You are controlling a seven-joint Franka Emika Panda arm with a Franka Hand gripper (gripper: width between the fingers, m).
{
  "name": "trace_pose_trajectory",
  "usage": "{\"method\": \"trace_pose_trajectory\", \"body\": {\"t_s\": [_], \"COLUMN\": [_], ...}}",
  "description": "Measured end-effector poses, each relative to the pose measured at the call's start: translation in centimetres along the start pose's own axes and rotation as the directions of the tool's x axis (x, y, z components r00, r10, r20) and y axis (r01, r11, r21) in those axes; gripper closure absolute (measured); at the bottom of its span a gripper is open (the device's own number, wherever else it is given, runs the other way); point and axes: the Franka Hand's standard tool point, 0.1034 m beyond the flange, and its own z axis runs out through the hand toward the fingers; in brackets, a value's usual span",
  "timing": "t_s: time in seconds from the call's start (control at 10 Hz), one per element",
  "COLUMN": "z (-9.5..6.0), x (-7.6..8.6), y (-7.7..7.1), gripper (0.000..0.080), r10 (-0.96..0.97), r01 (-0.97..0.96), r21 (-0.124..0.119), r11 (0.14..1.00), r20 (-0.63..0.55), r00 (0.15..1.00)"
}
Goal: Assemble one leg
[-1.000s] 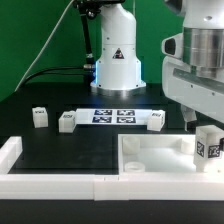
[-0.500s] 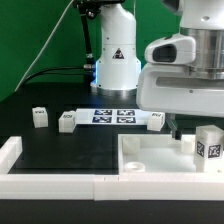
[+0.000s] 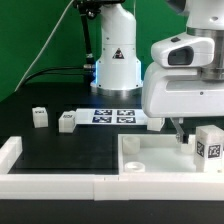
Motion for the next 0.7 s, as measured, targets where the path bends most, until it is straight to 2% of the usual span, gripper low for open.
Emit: {"method": "trace_pose_trajectory", "body": {"t_s": [0.1,0.2,0.3,0.4,0.6,0.7], "z": [0.0,0.01,0.03,0.03,0.03,0.0], "x": [0.0,-0.01,-0.03,-0.03,-0.03,0.01], "y": [0.02,0.02,0.02,0.04,-0.04,-0.09], "gripper": [0.0241,0.0455,0.0508,0.0508,0.0508,0.0508], "r10": [0.0,0.006,0.057,0.056,0.289,0.422], "r01": [0.0,-0.006,-0.057,-0.056,-0.289,-0.422], "r21": [0.0,0.0,0.0,0.0,0.002,0.005], "r11": [1.0,1.0,0.998,0.998,0.957,0.907], "r20": [0.0,0.0,0.001,0.001,0.001,-0.004], "r00": [1.0,1.0,0.998,0.998,0.957,0.907]}}
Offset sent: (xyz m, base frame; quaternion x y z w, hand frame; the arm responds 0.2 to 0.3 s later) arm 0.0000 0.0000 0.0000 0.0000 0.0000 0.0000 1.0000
